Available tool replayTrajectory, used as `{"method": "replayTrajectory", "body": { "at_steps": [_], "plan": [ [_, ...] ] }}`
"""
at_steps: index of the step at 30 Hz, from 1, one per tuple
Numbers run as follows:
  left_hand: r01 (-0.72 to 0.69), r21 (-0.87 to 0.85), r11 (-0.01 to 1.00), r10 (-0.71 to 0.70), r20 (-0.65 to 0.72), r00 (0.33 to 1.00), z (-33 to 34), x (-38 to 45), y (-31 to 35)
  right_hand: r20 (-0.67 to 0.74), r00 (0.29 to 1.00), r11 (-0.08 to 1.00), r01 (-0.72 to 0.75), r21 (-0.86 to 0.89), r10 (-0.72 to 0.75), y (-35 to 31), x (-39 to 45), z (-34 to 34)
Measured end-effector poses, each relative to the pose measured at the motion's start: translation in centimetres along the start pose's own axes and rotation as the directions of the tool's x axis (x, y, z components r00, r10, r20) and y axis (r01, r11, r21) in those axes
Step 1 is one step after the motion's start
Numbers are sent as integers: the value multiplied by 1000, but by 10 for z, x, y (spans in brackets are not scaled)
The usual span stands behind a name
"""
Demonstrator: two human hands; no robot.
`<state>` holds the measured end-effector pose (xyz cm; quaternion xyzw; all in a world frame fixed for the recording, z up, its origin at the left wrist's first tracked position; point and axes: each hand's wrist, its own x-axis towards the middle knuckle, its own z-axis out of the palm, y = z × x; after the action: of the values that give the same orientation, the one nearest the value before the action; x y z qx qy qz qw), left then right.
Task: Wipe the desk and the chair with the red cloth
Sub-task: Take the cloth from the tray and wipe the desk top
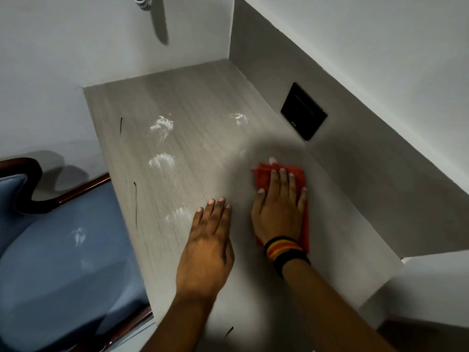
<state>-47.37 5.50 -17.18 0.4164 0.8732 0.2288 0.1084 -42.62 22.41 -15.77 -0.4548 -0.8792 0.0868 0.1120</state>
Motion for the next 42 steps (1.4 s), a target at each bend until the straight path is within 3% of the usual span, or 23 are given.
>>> {"method": "replayTrajectory", "body": {
  "at_steps": [6,11,17,20,22,26,29,32,34,42],
  "plan": [
    [-8,-1,1000,8,-1,1000,0,0,-1,29,999,999,-36,-9,37,-7,47,6],
    [-4,4,1000,4,2,1000,0,0,0,7,999,999,36,9,-36,0,-3,2],
    [0,23,1000,0,10,1000,-1,1,3,47,999,999,11,34,-13,-23,79,10],
    [12,38,999,-13,27,1000,-4,1,5,125,934,943,331,46,-334,-29,55,13],
    [18,48,999,-19,38,999,-5,1,6,154,883,896,436,82,-443,-20,55,12],
    [8,48,999,-9,26,1000,-5,3,5,155,948,960,277,33,-279,-24,107,16],
    [-10,51,999,9,22,1000,-1,1,1,174,944,960,274,51,-279,-3,68,5],
    [-34,55,998,36,-21,999,2,2,-1,142,981,991,136,4,-135,41,19,-16],
    [-61,59,996,64,-59,996,6,3,-3,125,990,997,64,-35,-59,43,35,-12],
    [-103,162,981,129,-159,979,15,10,-5,84,987,990,139,6,-139,-57,179,43]
  ]
}}
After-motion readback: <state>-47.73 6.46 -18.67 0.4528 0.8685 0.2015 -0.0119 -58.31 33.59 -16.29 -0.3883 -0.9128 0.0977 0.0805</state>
